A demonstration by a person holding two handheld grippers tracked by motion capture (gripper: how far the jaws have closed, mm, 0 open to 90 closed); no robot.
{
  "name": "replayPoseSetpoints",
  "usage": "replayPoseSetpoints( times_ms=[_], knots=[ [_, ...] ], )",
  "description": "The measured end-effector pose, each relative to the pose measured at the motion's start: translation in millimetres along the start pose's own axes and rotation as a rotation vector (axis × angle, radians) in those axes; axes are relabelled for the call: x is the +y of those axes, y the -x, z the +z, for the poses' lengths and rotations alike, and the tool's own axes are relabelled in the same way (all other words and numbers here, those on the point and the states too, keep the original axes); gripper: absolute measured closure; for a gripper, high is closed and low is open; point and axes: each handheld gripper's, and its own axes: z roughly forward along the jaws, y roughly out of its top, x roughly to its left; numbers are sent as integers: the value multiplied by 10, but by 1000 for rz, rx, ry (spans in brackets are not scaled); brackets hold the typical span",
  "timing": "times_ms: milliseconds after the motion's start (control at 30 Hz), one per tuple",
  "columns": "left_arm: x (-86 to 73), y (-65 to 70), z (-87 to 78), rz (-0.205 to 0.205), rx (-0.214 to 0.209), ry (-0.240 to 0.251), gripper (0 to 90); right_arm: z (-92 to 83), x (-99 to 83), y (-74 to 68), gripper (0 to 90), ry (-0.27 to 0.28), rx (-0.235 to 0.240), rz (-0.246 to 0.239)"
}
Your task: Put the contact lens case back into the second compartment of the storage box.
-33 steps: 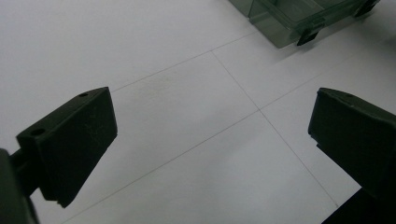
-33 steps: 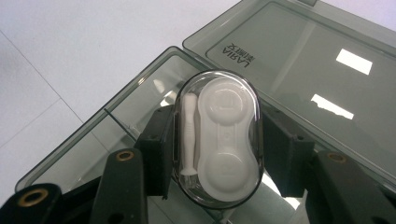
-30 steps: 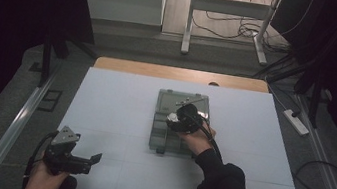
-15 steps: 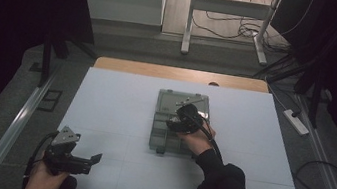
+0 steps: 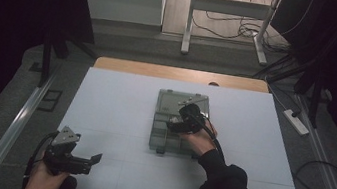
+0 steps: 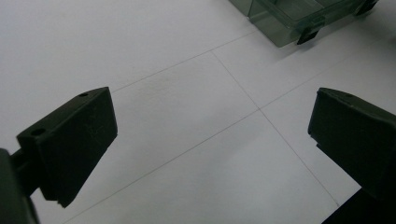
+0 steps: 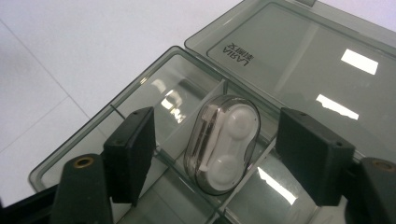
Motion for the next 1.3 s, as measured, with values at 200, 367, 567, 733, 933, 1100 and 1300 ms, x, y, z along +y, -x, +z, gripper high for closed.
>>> replayPoseSetpoints(
  times_ms=[200, 367, 567, 733, 933, 1100, 1300],
  knots=[
    [0, 2, 0, 1, 1, 0, 12, -61, -7, -12, 226, -17, 29, -10],
    [0, 1, 0, 0, 0, 1, 13, -92, -26, -52, 177, -49, 32, -48],
    [0, 0, -1, -1, -1, 1, 12, -146, -72, -87, 141, -72, 30, -97],
    [0, 2, -1, 0, -2, 1, 13, -172, -121, -64, 100, -93, 52, -85],
    [-1, 1, -2, 0, -2, 3, 12, -213, -159, -52, 60, -86, 67, -87],
    [0, -1, -2, -1, -3, 2, 12, -263, -193, -55, 31, -85, 80, -93],
    [0, 0, -2, -1, -3, 3, 12, -338, -235, -75, 29, -81, 83, -117]
  ],
)
